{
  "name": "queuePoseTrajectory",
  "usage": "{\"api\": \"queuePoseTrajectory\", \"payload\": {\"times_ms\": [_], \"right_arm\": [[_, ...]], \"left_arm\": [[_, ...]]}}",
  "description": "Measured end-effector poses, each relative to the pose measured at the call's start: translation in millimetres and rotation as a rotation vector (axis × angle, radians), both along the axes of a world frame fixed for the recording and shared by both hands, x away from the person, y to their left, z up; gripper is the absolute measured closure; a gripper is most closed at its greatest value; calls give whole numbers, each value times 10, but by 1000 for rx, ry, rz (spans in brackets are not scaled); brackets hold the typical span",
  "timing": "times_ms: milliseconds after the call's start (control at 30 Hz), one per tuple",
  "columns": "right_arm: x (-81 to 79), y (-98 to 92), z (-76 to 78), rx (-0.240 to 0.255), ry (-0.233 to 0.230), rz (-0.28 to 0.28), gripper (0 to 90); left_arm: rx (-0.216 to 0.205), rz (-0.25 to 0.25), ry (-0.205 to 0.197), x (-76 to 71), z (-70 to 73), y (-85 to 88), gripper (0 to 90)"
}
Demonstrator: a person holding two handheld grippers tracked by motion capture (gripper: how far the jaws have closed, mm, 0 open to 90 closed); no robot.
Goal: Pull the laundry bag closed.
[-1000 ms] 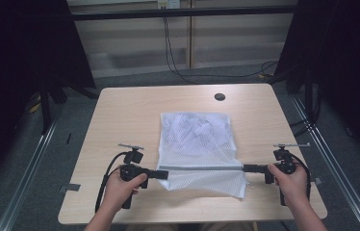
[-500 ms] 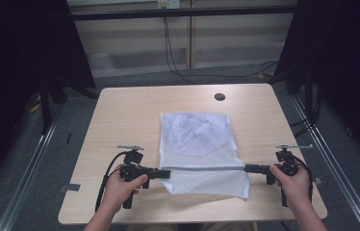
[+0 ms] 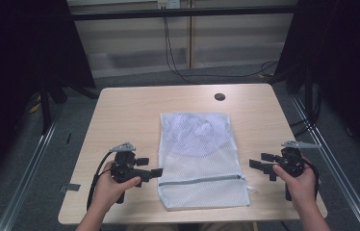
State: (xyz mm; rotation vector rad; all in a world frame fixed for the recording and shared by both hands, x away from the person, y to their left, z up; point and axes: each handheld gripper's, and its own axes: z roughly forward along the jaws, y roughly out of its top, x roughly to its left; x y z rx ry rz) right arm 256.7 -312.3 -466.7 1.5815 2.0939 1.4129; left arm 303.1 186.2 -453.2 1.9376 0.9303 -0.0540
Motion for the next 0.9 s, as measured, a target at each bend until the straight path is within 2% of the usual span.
{"api": "queuePoseTrajectory", "payload": {"times_ms": [100,200,333,667,833,900], "right_arm": [[0,-19,3,-32,-18,-14,186],[-3,-39,6,-45,-27,-23,182],[-19,-70,14,-57,-36,-29,180],[-70,-164,31,-73,-57,-35,172],[-69,-169,31,-74,-59,-36,162],[-63,-166,22,-80,-59,-29,149]], "left_arm": [[8,24,-24,21,1,56,127],[35,31,-65,28,15,96,124],[57,47,-98,38,22,135,122],[94,91,-131,70,10,236,116],[108,99,-132,86,-10,265,115],[101,114,-133,91,-21,271,113]]}}
